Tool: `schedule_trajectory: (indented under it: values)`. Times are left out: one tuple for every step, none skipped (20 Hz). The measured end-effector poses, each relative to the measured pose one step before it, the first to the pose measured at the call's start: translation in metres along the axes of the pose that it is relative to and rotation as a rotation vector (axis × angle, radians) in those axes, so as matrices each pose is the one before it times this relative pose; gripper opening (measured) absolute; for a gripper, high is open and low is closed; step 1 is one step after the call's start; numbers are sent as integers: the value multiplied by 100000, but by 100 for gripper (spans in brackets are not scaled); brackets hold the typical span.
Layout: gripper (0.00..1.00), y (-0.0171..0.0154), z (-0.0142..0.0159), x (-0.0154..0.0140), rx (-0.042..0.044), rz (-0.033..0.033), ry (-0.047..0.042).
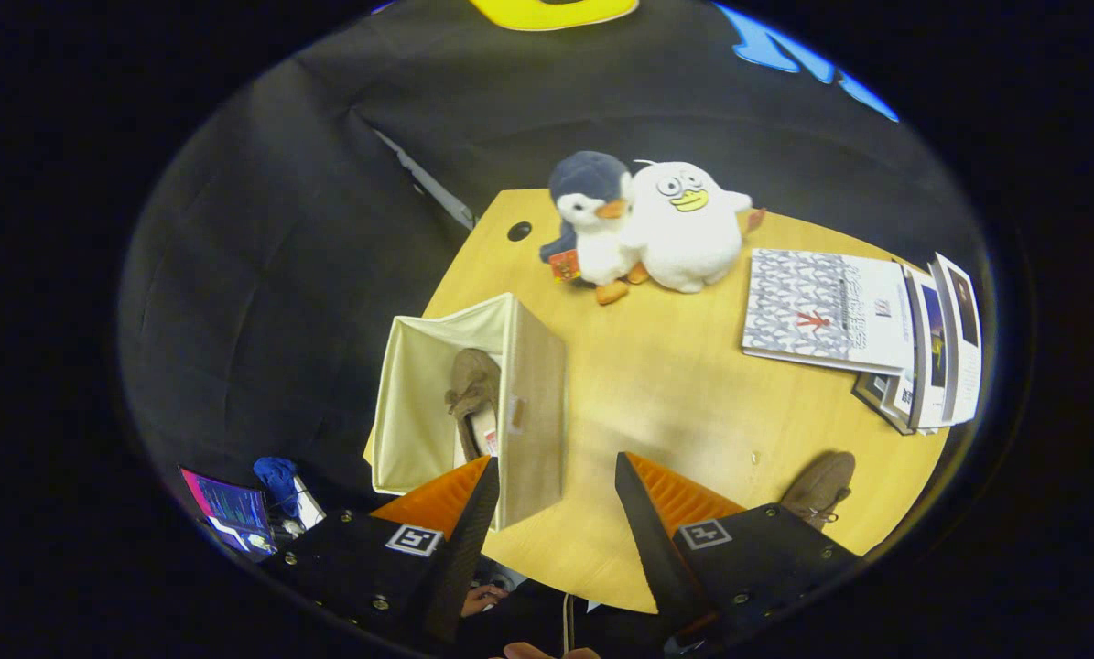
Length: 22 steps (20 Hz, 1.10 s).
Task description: Open the storage box then place both shoes into the box .Put the left shoe in first, then the right shoe, with the right side of both shoes facing outward in a uniform manner.
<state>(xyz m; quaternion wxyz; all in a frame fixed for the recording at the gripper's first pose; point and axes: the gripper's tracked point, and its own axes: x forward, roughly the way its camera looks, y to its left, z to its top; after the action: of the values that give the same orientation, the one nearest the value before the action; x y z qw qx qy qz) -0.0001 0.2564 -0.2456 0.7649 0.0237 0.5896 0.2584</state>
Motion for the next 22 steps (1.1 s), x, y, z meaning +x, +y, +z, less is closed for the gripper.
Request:
schedule_trajectory:
  values:
    - [79, -1489, -367, -391, 2233, -1421, -315]
    - [79, -1385, -408, -499, 2196, -1002, -601]
    - [79, -1282, -316, -415, 2358, -1102, -356]
    - [79, -1108, -438, -335, 2405, -641, -308]
    - [79, -1203, -314, -318, 2726, -314, -392]
    - [79, -997, -451, -298, 2787, -48, -523]
    - [79, -1152, -275, -222, 2364, -407, -426]
    - [79, -1363, -329, -264, 2055, -1297, -309]
    - [79, -1138, -225, -149, 2117, -854, -323]
    - [79, -953, -314, -50, 1876, -698, 90]
    - [79, -1000, -236, -87, 1721, -680, 9]
    - [79, -1023, -257, -24, 1786, -763, -174]
    - [79, -1040, -238, -44, 1604, -666, 102]
    - [79, -778, -353, 67, 1406, -192, 83]
    - [79, -991, -375, 32, 1700, -683, 492]
    - [79, -997, -409, 129, 1650, -711, 662]
    - [79, -1050, -483, 141, 1371, -1162, 924]
    - [79, -1196, -478, 179, 1071, -1567, 757]
    - [79, -1124, -489, 149, 871, -1558, 616]
    - [79, -1317, -464, 416, 1439, -1683, 658]
    - [79, -1114, -516, 321, 1805, -1448, 928]
    - [79, -826, -482, 334, 1712, -298, 790]
